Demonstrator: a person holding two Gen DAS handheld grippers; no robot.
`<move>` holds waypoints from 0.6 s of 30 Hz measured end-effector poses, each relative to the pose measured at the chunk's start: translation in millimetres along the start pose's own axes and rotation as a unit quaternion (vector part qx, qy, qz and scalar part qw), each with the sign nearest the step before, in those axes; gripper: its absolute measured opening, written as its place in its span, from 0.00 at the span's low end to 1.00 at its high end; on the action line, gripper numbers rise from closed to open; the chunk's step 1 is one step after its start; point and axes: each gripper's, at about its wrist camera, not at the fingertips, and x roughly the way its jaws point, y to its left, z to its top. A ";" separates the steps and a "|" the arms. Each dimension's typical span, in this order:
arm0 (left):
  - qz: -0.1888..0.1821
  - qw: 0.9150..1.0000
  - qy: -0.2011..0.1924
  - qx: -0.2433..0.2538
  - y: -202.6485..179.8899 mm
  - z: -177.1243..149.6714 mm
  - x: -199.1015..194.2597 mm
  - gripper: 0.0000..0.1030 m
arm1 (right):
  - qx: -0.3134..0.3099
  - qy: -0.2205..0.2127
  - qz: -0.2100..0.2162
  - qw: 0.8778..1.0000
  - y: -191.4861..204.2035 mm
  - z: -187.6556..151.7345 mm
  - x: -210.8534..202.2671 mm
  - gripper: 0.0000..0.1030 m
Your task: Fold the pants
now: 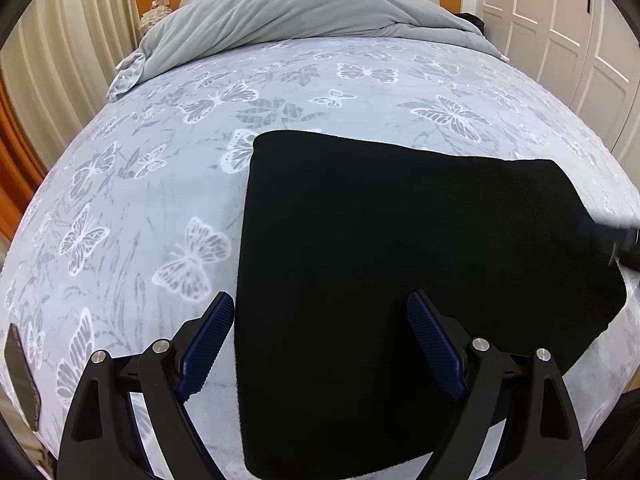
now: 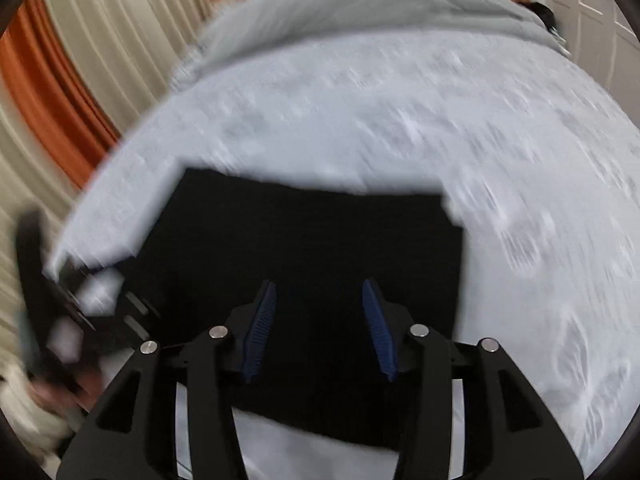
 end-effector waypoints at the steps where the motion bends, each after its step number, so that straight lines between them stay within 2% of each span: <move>1: -0.002 1.000 0.000 -0.001 -0.1 -0.1 0.0 0.84 | -0.006 -0.010 0.000 1.000 1.1 -1.6 -2.3 0.36; 2: -0.002 1.000 0.001 -0.001 -0.7 -0.3 0.0 0.84 | -0.011 -0.016 -0.001 1.000 3.4 -0.6 -8.2 0.33; 6: 0.011 1.000 -0.003 -0.001 -3.0 -1.4 0.1 0.84 | -0.002 -0.043 0.020 0.999 5.9 -10.6 -36.6 0.36; 7: 0.012 1.000 -0.003 -0.003 -2.9 -2.0 0.2 0.84 | -0.007 -0.041 0.011 0.999 6.4 -15.5 -37.0 0.39; 9: 0.013 1.000 -0.005 -0.003 -3.6 -3.6 0.2 0.84 | -0.010 -0.009 -0.038 0.999 -0.9 -23.7 -18.5 0.43; 10: 0.014 1.000 -0.005 0.000 -4.4 -4.4 0.5 0.84 | -0.010 -0.001 -0.055 0.998 -4.0 -25.2 -12.0 0.50; 12: 0.014 1.000 -0.004 0.002 -4.5 -5.9 -0.9 0.84 | -0.003 -0.004 -0.045 0.999 -7.3 -24.9 -18.1 0.51; 16: -0.021 1.000 -0.004 -0.017 8.0 -9.5 -14.0 0.84 | 0.006 -0.035 -0.036 0.999 -14.9 -31.2 -43.2 0.51; 18: -0.031 0.999 0.000 -0.026 16.8 -12.9 -15.7 0.84 | 0.018 0.000 -0.041 0.999 -28.5 -37.6 -23.0 0.52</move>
